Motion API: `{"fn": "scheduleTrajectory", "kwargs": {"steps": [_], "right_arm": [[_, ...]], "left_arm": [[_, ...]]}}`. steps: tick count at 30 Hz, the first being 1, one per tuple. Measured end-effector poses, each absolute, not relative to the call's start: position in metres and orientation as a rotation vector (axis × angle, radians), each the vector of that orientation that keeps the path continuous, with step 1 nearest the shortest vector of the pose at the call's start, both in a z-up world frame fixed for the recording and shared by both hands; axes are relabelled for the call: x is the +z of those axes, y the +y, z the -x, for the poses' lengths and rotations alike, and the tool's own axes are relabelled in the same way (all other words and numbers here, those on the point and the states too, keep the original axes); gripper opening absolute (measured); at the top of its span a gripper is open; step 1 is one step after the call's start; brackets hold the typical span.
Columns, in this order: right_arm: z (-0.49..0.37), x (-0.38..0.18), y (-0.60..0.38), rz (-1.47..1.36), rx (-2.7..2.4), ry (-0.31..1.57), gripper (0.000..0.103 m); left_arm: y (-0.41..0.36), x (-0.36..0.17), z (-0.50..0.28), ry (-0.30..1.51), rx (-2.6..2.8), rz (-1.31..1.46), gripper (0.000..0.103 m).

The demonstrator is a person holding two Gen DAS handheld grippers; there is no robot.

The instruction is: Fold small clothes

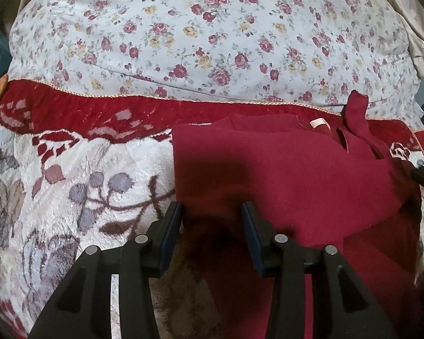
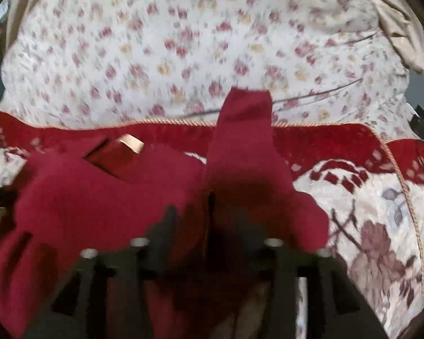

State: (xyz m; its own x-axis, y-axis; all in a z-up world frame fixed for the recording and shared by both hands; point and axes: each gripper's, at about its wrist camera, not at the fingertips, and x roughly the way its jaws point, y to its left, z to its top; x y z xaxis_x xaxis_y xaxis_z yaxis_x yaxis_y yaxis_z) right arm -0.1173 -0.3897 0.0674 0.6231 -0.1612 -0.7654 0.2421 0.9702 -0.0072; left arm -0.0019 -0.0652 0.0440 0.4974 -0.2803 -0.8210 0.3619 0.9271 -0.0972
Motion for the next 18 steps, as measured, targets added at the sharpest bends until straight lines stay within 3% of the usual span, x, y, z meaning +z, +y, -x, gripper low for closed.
{"fn": "scheduleTrajectory", "kwargs": {"steps": [7,9,10,17,18], "right_arm": [[0.168,0.069,-0.387,-0.206,-0.176,0.866,0.063],[0.185,0.062,-0.400,-0.268,-0.225,0.861,0.075],[0.189,0.059,-0.404,-0.289,-0.238,0.864,0.076],[0.173,0.015,-0.424,-0.484,-0.209,0.932,0.076],[0.170,0.014,-0.422,-0.484,-0.197,0.911,0.069]], "left_arm": [[-0.064,0.048,0.007,0.956,-0.381,-0.100,0.022],[-0.063,0.049,0.009,0.954,-0.379,-0.096,0.022],[-0.063,0.049,0.009,0.954,-0.378,-0.094,0.022],[-0.067,0.050,0.009,0.959,-0.372,-0.085,0.022],[-0.067,0.050,0.009,0.959,-0.374,-0.087,0.022]]}}
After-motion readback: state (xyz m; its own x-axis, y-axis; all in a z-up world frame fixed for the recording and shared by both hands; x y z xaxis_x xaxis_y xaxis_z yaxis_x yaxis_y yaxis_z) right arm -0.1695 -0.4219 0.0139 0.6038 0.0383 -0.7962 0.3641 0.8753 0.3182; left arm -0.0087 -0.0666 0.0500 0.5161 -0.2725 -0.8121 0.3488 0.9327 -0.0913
